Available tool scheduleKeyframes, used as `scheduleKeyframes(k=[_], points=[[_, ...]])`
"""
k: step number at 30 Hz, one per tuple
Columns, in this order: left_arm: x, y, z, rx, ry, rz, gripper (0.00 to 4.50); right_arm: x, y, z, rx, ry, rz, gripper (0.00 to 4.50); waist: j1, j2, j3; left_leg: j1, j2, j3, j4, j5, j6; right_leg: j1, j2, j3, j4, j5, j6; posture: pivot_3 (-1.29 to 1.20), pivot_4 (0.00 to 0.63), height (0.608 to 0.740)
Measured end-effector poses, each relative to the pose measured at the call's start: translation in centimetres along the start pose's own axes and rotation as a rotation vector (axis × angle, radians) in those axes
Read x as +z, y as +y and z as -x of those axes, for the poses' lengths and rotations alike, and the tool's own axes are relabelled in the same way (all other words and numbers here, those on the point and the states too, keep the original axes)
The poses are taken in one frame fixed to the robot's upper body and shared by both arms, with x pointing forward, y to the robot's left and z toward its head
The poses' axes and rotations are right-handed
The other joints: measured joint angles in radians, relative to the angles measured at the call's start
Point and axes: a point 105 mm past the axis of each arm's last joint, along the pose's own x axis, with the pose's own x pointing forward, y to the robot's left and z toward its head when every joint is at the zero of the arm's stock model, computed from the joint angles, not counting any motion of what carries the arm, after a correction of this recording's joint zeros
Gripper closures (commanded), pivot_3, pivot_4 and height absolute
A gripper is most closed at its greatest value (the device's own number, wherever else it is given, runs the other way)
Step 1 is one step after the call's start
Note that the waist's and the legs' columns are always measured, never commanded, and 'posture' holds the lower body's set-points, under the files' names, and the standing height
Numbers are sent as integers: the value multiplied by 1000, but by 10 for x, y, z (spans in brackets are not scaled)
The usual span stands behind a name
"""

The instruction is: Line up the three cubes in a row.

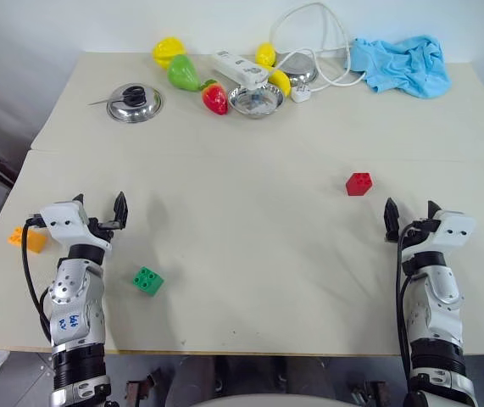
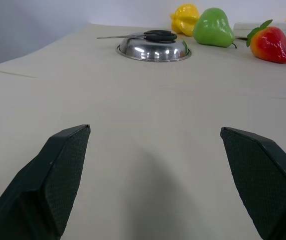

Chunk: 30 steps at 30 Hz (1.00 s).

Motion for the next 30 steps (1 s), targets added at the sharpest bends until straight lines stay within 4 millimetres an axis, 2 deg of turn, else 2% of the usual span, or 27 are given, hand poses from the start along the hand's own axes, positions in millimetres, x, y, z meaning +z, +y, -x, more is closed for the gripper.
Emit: scheduleKeyframes(k=[10, 15, 18, 21, 24, 25, 27, 30], points=[[2, -1, 0, -22, -17, -1, 90, 0, -1, 0, -2, -3, -8, 0, 0, 0, 0, 0, 0, 0, 0, 0, 0, 0, 0, 0, 0, 0, 0, 0, 150, 740], [10, -11, 1, -126, -57, 38, 90, 4, 1, 0, 22, -18, -14, 0, 0, 0, 0, 0, 0, 0, 0, 0, 0, 0, 0, 0, 0, 0, 0, 0, 150, 740], [32, -17, 1, -283, -97, -4, 90, 26, -2, 1, 106, -62, 31, 0, 0, 0, 0, -1, 0, 0, 0, 0, 0, 0, 0, 0, 0, 0, 0, 0, 150, 740], [62, -23, 6, -488, -129, -69, 90, 63, -4, 1, 229, -119, 85, 0, 0, 1, 0, 0, 0, 0, 0, 0, 0, 0, 0, 0, 0, 0, 0, 0, 150, 740], [78, -29, 15, -715, -82, -137, 90, 106, 5, 7, 419, -153, 126, 0, 1, 2, 1, 0, 1, 0, 0, 0, 0, 0, 1, 0, 0, 0, 0, 0, 150, 740], [80, -30, 18, -769, -63, -151, 90, 115, 10, 10, 480, -149, 142, 0, 1, 2, 1, 0, 1, 0, 0, 0, 0, 0, 1, 0, 0, 0, 0, 0, 150, 740], [82, -36, 23, -881, -36, -166, 90, 120, 21, 21, 605, -101, 179, 0, 2, 2, 1, 0, 1, 0, 0, 0, 0, 0, 1, 0, 0, 0, 0, 0, 150, 740], [82, -49, 29, -1031, -11, -182, 90, 113, 35, 39, 733, -15, 194, 0, 8, 1, 1, 0, 0, 0, 0, 0, 1, 0, 0, 0, 0, 0, 0, 0, 150, 740]])
